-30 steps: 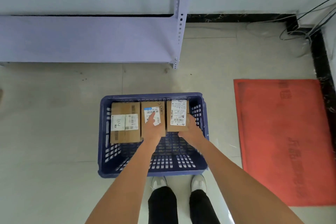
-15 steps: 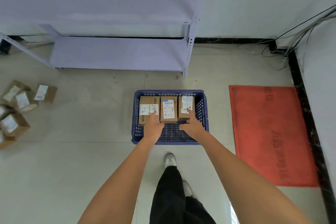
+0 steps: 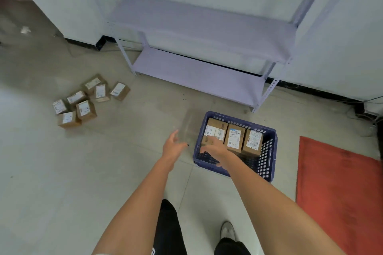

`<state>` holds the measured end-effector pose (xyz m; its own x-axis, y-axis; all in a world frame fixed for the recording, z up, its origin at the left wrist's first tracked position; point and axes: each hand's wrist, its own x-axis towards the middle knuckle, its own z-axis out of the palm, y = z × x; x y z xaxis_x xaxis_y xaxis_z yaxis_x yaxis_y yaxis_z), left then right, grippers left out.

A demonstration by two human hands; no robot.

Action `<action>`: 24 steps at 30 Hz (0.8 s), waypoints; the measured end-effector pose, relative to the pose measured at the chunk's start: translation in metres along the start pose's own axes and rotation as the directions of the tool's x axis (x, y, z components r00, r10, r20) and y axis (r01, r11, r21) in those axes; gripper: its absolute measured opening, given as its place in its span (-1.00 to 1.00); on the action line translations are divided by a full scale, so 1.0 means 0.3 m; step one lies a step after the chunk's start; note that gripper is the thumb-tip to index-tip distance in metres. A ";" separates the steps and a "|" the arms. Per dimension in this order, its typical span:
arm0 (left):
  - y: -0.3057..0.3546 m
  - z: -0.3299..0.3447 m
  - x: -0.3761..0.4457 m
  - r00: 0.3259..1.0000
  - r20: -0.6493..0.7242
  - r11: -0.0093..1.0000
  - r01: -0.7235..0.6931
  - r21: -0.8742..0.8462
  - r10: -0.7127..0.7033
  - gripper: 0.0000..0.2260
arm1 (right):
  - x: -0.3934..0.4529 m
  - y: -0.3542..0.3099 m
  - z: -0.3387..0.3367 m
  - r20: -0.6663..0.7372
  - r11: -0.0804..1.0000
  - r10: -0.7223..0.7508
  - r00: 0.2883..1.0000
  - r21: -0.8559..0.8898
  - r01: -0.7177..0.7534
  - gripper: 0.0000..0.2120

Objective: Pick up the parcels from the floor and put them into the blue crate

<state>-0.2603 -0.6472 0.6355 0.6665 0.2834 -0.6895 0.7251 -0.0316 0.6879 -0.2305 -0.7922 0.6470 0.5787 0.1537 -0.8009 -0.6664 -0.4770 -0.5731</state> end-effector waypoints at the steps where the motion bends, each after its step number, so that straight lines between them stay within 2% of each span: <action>1: 0.002 -0.080 0.024 1.000 -0.016 1.000 -0.002 -0.012 0.002 -0.40 | 0.012 -0.049 0.059 0.005 1.000 -0.007 1.000 -0.013 0.007 -0.36; 8: 0.024 -0.671 0.225 0.998 -0.055 0.999 -0.002 -0.053 -0.001 -0.39 | 0.113 -0.423 0.547 0.017 1.000 -0.026 1.000 0.014 0.025 -0.33; 13: 0.023 -1.081 0.345 0.996 -0.083 0.996 0.006 -0.087 -0.013 -0.39 | 0.203 -0.661 0.918 0.061 0.998 -0.006 0.998 -0.056 0.010 -0.29; 18: -0.004 -1.398 0.490 0.990 -0.123 0.989 0.056 -0.136 -0.073 -0.39 | 0.320 -0.873 1.222 0.135 0.996 -0.002 0.991 -0.089 0.014 -0.29; 24: -0.018 -1.774 0.762 0.980 -0.157 0.982 0.094 -0.166 -0.120 -0.38 | 0.590 -1.130 1.570 0.201 0.987 -0.012 0.979 -0.155 0.044 -0.30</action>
<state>-0.2041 -0.0722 0.5948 0.5391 0.4322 -0.7229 0.7453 0.1550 0.6484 -0.1236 -0.1956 0.6178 0.4806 0.3305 -0.8123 -0.5595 -0.5977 -0.5742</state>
